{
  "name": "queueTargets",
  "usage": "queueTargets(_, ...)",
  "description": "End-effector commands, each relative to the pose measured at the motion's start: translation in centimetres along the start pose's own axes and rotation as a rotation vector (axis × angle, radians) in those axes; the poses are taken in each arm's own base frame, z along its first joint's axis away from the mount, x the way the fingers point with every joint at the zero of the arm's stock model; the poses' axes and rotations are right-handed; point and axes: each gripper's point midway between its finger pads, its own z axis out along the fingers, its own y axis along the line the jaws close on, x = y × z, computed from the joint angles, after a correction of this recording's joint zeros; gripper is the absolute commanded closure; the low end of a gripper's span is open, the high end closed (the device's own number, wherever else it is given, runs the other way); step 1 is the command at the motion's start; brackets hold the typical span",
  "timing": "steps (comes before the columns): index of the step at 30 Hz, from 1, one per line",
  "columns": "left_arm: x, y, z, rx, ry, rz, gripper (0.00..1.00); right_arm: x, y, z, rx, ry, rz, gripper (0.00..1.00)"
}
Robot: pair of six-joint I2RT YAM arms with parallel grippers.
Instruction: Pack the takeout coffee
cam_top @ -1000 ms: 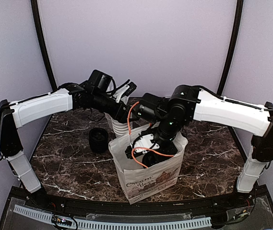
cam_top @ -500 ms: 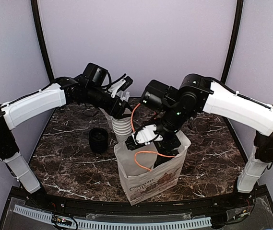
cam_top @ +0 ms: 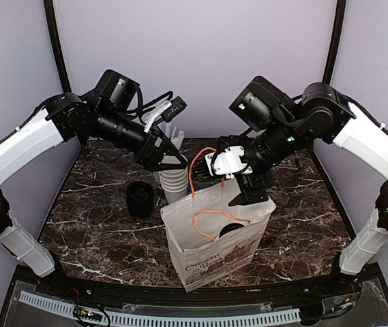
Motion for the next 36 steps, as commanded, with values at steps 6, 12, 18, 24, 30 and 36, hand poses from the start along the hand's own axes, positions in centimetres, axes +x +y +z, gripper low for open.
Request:
queueTargets(6,3.0,-3.4,1.7,0.021,0.147,-0.049,0.25,4.1,-9.2,-9.1,0.468,-0.051,0.164,0.01)
queueTargets(12,4.6,-4.8,3.4,0.095,0.215,-0.093,0.24,14.5,-10.5,-6.6,0.501,0.062,0.347,0.01)
queueTargets(18,5.9,-4.9,4.4,0.064,0.288,-0.098,0.42,17.0,-10.4,-6.1,0.49,0.066,0.434,0.01)
queueTargets(24,5.4,-4.1,4.6,0.027,0.29,-0.054,0.95,18.0,-10.6,-6.2,0.505,0.079,0.458,0.01)
queueTargets(30,2.8,-2.0,4.4,-0.097,0.248,0.074,1.0,18.9,-11.2,-6.0,0.517,0.095,0.486,0.02)
queueTargets(36,-1.0,0.5,3.0,-0.294,0.13,0.231,1.0,20.0,-11.5,-5.7,0.521,0.112,0.518,0.01)
